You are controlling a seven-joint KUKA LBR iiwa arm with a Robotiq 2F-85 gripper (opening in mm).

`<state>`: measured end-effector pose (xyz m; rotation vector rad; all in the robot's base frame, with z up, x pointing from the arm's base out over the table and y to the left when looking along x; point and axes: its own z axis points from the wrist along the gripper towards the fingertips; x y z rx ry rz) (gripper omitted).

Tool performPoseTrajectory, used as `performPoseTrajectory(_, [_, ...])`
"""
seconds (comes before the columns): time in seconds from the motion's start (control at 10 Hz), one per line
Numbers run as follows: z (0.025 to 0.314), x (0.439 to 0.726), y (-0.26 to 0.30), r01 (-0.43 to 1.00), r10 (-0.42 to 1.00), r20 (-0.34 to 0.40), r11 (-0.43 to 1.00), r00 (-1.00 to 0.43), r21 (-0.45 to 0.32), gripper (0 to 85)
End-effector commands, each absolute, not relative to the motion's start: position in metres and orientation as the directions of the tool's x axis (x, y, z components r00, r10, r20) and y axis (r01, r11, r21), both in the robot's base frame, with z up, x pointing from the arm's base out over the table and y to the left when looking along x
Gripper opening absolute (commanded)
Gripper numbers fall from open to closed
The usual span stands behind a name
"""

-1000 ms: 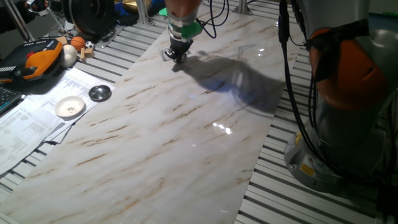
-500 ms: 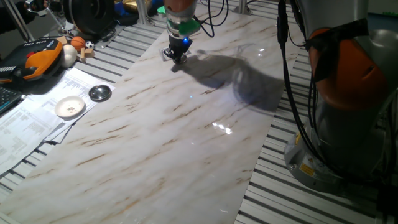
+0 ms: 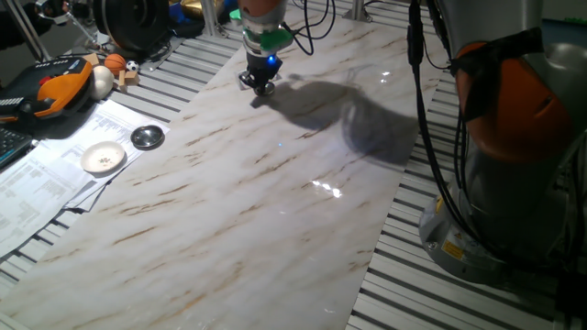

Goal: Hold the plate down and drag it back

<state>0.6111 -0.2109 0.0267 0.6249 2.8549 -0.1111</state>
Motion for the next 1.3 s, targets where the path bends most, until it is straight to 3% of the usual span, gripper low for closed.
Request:
performPoseTrajectory(0.0, [0.027, 0.610, -0.208, 0.426, 0.411, -0.221, 0.904, -0.885, -0.027, 0.0])
performPoseTrajectory(0.6, [0.029, 0.607, -0.197, 0.440, 0.428, -0.195, 0.897, -0.883, -0.025, 0.0])
performPoseTrajectory(1.2, [0.029, 0.607, -0.198, 0.353, 0.345, -0.155, 0.935, -0.926, -0.029, 0.0])
